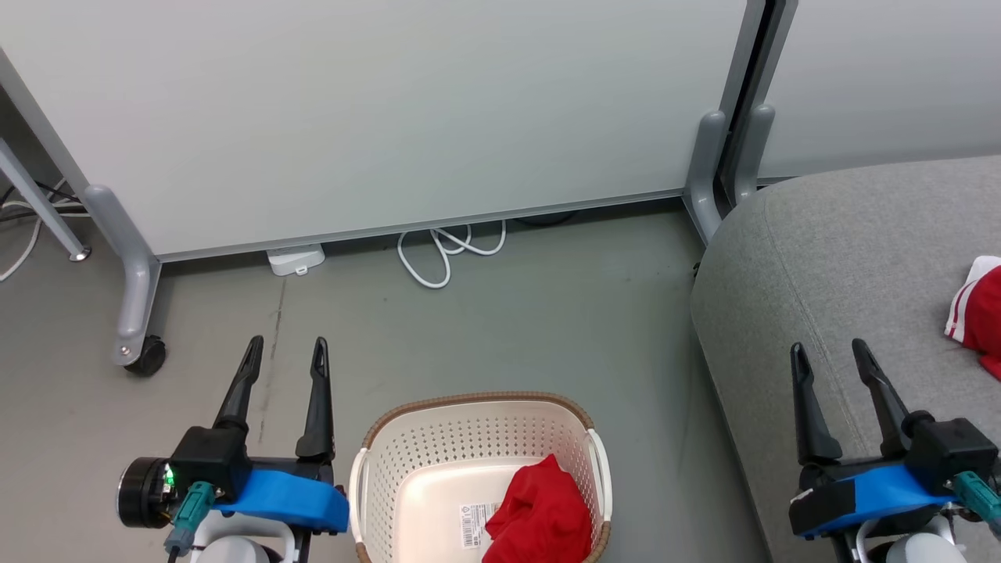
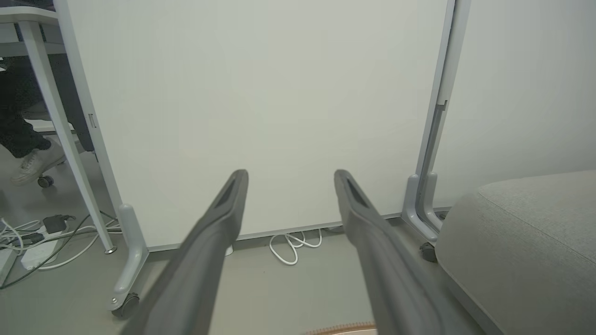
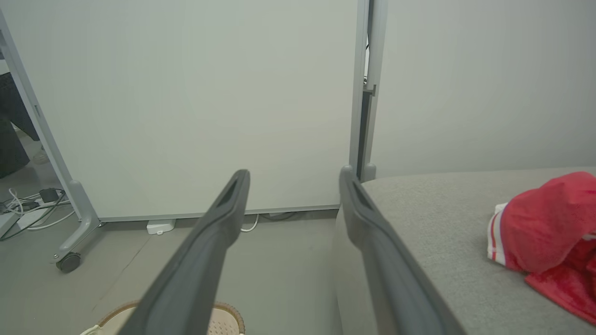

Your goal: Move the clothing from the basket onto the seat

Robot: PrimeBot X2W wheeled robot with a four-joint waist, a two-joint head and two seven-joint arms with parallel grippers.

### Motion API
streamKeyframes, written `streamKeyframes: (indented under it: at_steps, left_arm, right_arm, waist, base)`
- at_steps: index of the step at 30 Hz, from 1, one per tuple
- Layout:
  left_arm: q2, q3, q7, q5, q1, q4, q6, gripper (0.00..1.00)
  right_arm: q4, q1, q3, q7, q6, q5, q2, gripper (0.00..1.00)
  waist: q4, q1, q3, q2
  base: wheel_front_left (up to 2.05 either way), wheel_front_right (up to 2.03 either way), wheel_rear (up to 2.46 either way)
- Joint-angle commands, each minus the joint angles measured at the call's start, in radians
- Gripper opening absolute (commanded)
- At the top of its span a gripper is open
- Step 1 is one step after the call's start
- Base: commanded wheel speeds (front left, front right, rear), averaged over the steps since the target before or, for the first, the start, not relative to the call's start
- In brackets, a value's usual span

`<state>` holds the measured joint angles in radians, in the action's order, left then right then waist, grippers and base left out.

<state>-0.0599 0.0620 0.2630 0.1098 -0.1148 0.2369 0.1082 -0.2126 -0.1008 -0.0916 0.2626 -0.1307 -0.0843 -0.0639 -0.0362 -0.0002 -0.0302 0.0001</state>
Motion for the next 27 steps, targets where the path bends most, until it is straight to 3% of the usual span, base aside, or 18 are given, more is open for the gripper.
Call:
streamKeyframes:
  at_steps: [1, 27]
  left_arm:
    - [0.002, -0.007, 0.003, -0.005, 0.015, 0.005, 0.005, 1.0]
    - [0.01, -0.017, 0.003, -0.013, 0.033, 0.017, 0.016, 1.0]
  right_arm:
    - [-0.005, 0.021, 0.003, 0.003, 0.0, -0.004, 0.005, 1.0]
    - [-0.033, 0.039, 0.031, 0.003, 0.0, -0.031, 0.014, 1.0]
  waist:
    - [-0.002, 0.0002, 0.008, -0.0001]
    - [-0.015, 0.0002, 0.017, -0.0001]
  base:
    - [0.0, 0.0, 0.0]
    - [0.0, 0.0, 0.0]
